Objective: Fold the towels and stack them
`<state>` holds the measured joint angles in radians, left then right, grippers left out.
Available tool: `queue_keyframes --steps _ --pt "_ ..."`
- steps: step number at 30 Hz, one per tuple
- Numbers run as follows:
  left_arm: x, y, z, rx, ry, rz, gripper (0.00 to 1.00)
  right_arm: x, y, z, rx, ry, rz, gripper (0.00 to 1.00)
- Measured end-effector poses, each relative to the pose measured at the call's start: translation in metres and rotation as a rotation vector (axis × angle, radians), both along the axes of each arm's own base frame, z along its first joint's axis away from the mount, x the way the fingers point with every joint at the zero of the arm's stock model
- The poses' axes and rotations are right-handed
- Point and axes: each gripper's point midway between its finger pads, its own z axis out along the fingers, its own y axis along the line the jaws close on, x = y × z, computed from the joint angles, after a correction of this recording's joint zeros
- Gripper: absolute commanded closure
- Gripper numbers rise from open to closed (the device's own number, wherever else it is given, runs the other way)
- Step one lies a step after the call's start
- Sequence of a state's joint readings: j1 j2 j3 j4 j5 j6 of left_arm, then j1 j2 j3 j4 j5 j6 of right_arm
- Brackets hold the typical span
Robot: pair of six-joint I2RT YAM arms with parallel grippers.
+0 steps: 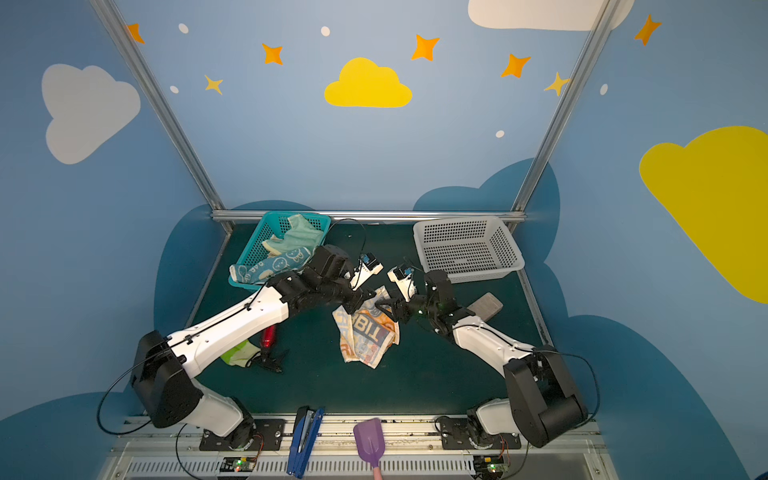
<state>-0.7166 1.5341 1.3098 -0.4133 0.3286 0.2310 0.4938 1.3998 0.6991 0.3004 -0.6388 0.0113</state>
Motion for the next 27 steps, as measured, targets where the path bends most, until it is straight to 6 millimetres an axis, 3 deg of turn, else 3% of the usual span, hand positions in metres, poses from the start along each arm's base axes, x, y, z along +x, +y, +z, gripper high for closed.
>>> queue_keyframes --steps 2,5,7,11,13,16,22,27 --pt "0.000 0.001 -0.001 0.000 0.000 0.003 0.96 -0.001 0.004 -0.005 -0.007 0.003 0.014 0.67" --pt "0.001 0.004 -0.003 0.004 0.003 0.010 0.96 0.002 0.006 -0.006 -0.013 -0.007 0.021 1.00" --pt "0.005 0.007 -0.003 0.007 0.002 0.024 0.95 0.004 0.007 -0.002 -0.013 -0.025 0.021 1.00" --pt "0.013 0.015 -0.003 0.014 -0.004 0.066 0.78 0.008 0.008 0.004 -0.016 -0.044 0.017 1.00" --pt "0.015 0.022 -0.005 0.026 -0.009 0.089 0.59 0.010 0.007 0.004 -0.032 -0.036 0.009 1.00" --pt "0.018 0.032 -0.009 0.061 -0.020 0.125 0.39 0.011 0.006 0.005 -0.067 -0.020 -0.001 1.00" --pt "0.023 0.044 -0.004 0.106 -0.084 0.155 0.27 0.007 0.006 0.019 -0.134 -0.053 0.006 1.00" --pt "0.025 0.048 0.009 0.118 -0.163 0.132 0.22 0.002 0.005 0.025 -0.175 -0.083 0.020 1.00"
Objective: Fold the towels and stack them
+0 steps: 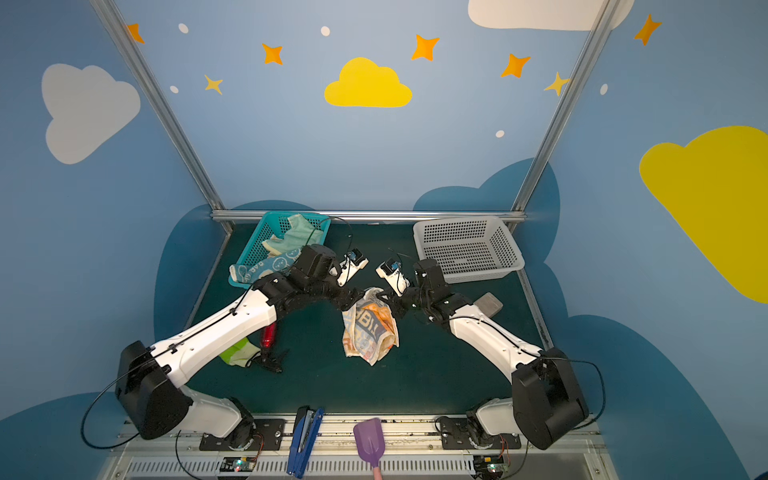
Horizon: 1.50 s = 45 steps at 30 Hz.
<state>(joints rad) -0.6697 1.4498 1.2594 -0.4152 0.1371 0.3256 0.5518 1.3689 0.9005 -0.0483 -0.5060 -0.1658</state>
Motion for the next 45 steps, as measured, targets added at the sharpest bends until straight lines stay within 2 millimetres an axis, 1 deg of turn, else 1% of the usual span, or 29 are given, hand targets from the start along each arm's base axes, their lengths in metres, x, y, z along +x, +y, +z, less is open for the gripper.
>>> queue_keyframes --steps 5,13,16,19,21,24,25,29,33,36,40,43,45 --pt "-0.008 0.002 0.012 0.011 -0.070 -0.064 0.18 0.002 -0.005 -0.004 -0.044 -0.006 -0.015 1.00" --pt "-0.027 0.010 0.028 0.011 -0.156 -0.147 0.17 0.003 -0.009 -0.009 -0.083 -0.018 -0.026 1.00" --pt "-0.035 0.005 0.032 -0.012 -0.167 -0.199 0.17 0.002 -0.007 -0.009 -0.084 -0.024 -0.018 1.00" --pt "-0.036 -0.002 0.034 -0.033 -0.177 -0.236 0.18 0.000 -0.005 -0.009 -0.085 -0.027 -0.008 1.00" --pt "-0.034 -0.007 0.032 -0.038 -0.167 -0.253 0.18 -0.002 -0.004 -0.009 -0.086 -0.031 -0.001 1.00" --pt "-0.029 -0.018 0.026 -0.044 -0.139 -0.278 0.22 -0.004 -0.001 -0.009 -0.087 -0.032 0.006 1.00" --pt "-0.028 -0.020 0.024 -0.044 -0.130 -0.284 0.23 -0.004 -0.001 -0.009 -0.087 -0.032 0.007 1.00" --pt "-0.024 -0.028 0.015 -0.049 -0.095 -0.299 0.37 -0.006 0.001 -0.009 -0.087 -0.032 0.015 1.00" --pt "-0.023 -0.032 0.010 -0.054 -0.072 -0.304 0.45 -0.007 0.002 -0.008 -0.086 -0.035 0.016 1.00" --pt "-0.021 -0.035 0.008 -0.058 -0.061 -0.306 0.60 -0.007 0.001 -0.004 -0.080 -0.045 0.014 1.00" --pt "-0.019 -0.037 0.001 -0.054 -0.043 -0.303 0.68 -0.008 0.001 0.001 -0.073 -0.056 0.015 1.00" --pt "-0.018 -0.038 -0.003 -0.051 -0.030 -0.299 0.78 -0.009 0.002 0.002 -0.071 -0.057 0.012 1.00" --pt "-0.016 -0.038 -0.004 -0.051 -0.026 -0.295 0.87 -0.008 0.001 0.002 -0.072 -0.054 0.005 1.00"
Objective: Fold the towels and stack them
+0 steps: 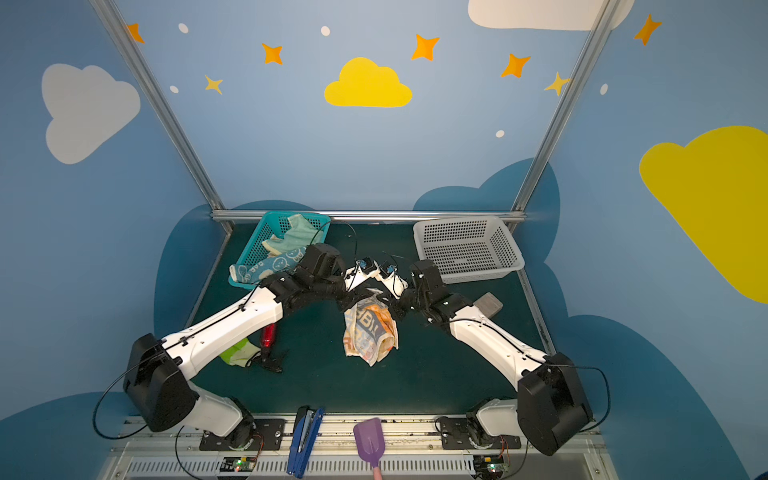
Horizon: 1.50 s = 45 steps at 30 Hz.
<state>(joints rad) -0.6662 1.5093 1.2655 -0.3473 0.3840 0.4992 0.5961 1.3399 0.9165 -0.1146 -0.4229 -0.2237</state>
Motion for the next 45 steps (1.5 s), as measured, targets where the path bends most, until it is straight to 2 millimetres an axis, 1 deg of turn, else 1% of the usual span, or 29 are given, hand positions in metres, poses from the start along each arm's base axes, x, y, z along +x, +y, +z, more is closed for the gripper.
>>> queue_keyframes --steps 2,4,7,9,10,14,17,19,25,31,35,38,41,43,45 --pt "0.002 0.000 0.002 -0.004 0.000 0.008 0.96 0.000 0.000 0.000 0.001 -0.001 -0.002 1.00" --pt "0.004 0.000 0.005 -0.010 -0.002 0.014 0.96 0.001 0.000 0.001 0.004 -0.005 -0.001 0.99" --pt "0.006 0.000 0.006 -0.014 -0.003 0.029 0.96 0.003 0.000 0.002 0.006 -0.007 -0.016 0.83" --pt "0.009 0.001 0.006 -0.014 -0.007 0.047 0.96 0.005 0.000 0.004 0.016 0.000 -0.035 0.76" --pt "0.010 0.002 0.007 -0.015 -0.010 0.057 0.96 0.007 0.000 0.004 0.021 0.004 -0.050 0.75" --pt "0.014 0.004 0.012 -0.022 -0.023 0.085 0.96 0.010 -0.002 0.000 0.045 0.038 -0.101 0.74" --pt "0.013 0.008 0.019 -0.040 -0.043 0.101 0.96 0.011 -0.004 -0.013 0.052 0.091 -0.149 0.74" --pt "0.012 0.010 0.025 -0.052 -0.059 0.111 0.96 0.011 -0.008 -0.025 0.047 0.131 -0.184 0.74" --pt "0.013 0.014 0.034 -0.060 -0.091 0.132 0.96 0.004 -0.021 -0.059 0.023 0.239 -0.281 0.75" --pt "0.013 0.021 0.035 -0.054 -0.107 0.155 0.96 -0.004 -0.036 -0.087 -0.010 0.308 -0.361 0.75" --pt "0.014 0.022 0.035 -0.048 -0.113 0.167 0.96 -0.011 -0.046 -0.096 -0.024 0.323 -0.394 0.75" --pt "0.015 0.023 0.034 -0.045 -0.113 0.171 0.96 -0.014 -0.051 -0.099 -0.032 0.323 -0.412 0.77" --pt "0.016 0.024 0.034 -0.043 -0.113 0.174 0.96 -0.015 -0.054 -0.098 -0.029 0.315 -0.417 0.86" --pt "0.016 0.024 0.034 -0.042 -0.114 0.177 0.96 -0.015 -0.054 -0.096 -0.024 0.309 -0.417 0.89" --pt "0.016 0.025 0.034 -0.042 -0.113 0.177 0.96 -0.015 -0.054 -0.093 -0.018 0.302 -0.415 1.00"
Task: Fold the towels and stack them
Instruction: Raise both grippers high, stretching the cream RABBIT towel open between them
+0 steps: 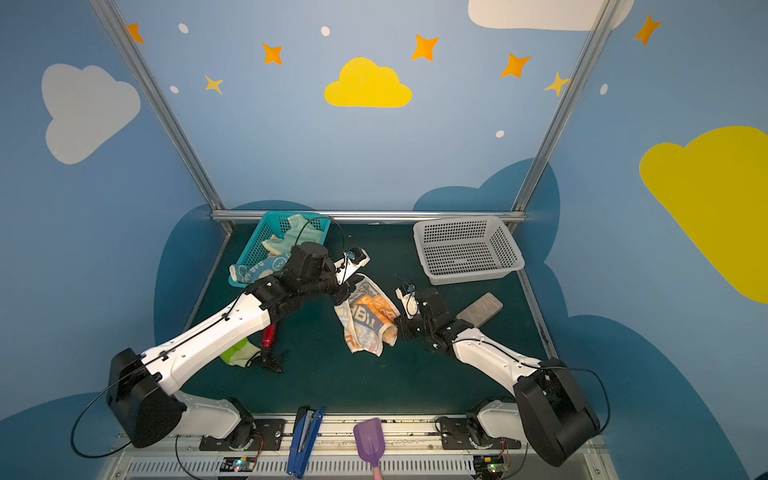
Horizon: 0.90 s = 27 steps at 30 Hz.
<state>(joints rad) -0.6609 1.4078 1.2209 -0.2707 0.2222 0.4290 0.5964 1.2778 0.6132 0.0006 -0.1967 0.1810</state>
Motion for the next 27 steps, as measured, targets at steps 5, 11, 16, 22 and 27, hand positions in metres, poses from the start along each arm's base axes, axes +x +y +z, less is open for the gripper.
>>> queue_keyframes --steps 5,11,16,22,27 --pt "0.004 0.004 -0.001 -0.001 0.005 0.035 0.96 0.001 -0.001 0.001 -0.003 -0.005 0.001 1.00" --pt "0.015 0.013 0.004 -0.021 0.023 0.133 0.96 0.019 0.000 0.031 -0.034 -0.066 -0.009 1.00" --pt "0.035 0.015 0.041 -0.064 -0.016 0.220 0.96 0.053 -0.003 0.107 -0.051 -0.250 -0.039 1.00" --pt "0.043 0.019 0.101 -0.140 -0.083 0.265 0.96 0.073 -0.017 0.203 -0.035 -0.473 -0.071 1.00" --pt "0.034 0.034 0.121 -0.163 -0.090 0.308 0.96 0.067 -0.029 0.231 -0.081 -0.585 -0.053 1.00"
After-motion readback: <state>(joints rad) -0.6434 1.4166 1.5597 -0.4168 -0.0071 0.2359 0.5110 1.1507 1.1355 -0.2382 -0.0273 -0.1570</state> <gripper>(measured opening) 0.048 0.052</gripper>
